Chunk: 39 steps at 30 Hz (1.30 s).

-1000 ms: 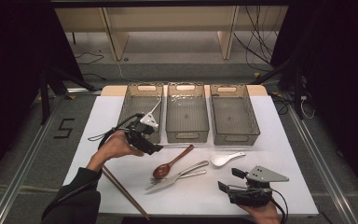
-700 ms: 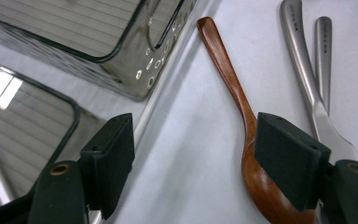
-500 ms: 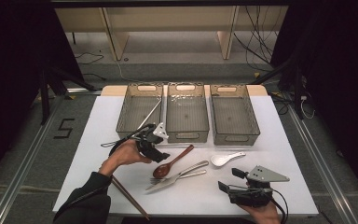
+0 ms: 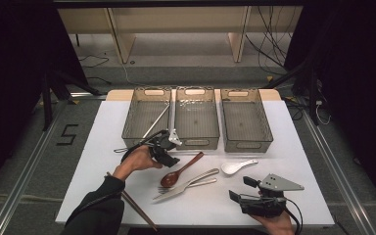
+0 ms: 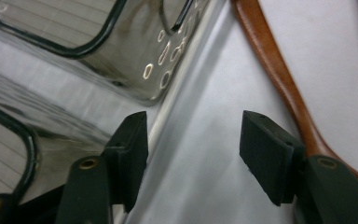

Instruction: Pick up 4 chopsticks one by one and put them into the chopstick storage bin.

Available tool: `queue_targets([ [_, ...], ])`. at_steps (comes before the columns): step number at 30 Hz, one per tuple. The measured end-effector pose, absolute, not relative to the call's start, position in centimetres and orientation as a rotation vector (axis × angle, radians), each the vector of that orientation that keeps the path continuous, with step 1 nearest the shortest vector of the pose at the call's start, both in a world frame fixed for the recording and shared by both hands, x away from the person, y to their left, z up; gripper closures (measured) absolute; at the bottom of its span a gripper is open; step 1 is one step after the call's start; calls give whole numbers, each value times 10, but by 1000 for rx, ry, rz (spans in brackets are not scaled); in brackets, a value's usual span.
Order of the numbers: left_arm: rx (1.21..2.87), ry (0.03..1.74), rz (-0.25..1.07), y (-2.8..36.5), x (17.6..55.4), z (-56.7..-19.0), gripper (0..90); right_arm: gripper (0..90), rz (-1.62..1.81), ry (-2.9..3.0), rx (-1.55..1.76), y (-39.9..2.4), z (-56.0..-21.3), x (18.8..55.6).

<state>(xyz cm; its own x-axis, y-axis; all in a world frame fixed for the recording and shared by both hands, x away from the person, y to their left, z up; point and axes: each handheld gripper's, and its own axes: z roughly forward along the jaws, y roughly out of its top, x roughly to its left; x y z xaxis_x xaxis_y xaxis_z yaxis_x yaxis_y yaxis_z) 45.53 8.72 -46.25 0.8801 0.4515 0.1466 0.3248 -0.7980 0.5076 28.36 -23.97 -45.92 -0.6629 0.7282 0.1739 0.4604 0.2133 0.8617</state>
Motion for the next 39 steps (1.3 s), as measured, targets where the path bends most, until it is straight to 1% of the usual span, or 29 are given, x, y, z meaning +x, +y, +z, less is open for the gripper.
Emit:
queue_targets([
  [6, 2588, 540, 360, 83, 455, -462, 459, 267, 1430, 2223, 1123, -239, -460, 284],
  [9, 2595, 542, 369, 81, 455, -463, 481, 266, 1431, 2223, 1125, -239, -459, 284],
  [14, 2620, 534, 392, 75, 455, -465, 478, 266, 1436, 2222, 1126, -240, -460, 284],
  [19, 2627, 543, 395, 72, 455, -466, 511, 266, 1438, 2220, 1130, -240, -459, 284],
  [24, 2597, 562, 397, 81, 451, -459, 617, 266, 1440, 2217, 1131, -241, -459, 284],
  [27, 2568, 578, 389, 92, 446, -454, 704, 266, 1439, 2215, 1128, -241, -459, 283],
  [29, 2567, 587, 399, 103, 444, -451, 743, 266, 1438, 2216, 1130, -241, -459, 284],
  [31, 2533, 626, 409, 117, 442, -448, 804, 267, 1439, 2214, 1128, -241, -459, 284],
  [34, 2523, 673, 456, 138, 440, -445, 865, 266, 1439, 2215, 1131, -241, -459, 284],
  [36, 2508, 706, 469, 151, 439, -444, 887, 267, 1438, 2217, 1134, -241, -459, 284],
  [39, 2475, 784, 492, 170, 439, -446, 889, 266, 1437, 2217, 1134, -240, -459, 284],
])
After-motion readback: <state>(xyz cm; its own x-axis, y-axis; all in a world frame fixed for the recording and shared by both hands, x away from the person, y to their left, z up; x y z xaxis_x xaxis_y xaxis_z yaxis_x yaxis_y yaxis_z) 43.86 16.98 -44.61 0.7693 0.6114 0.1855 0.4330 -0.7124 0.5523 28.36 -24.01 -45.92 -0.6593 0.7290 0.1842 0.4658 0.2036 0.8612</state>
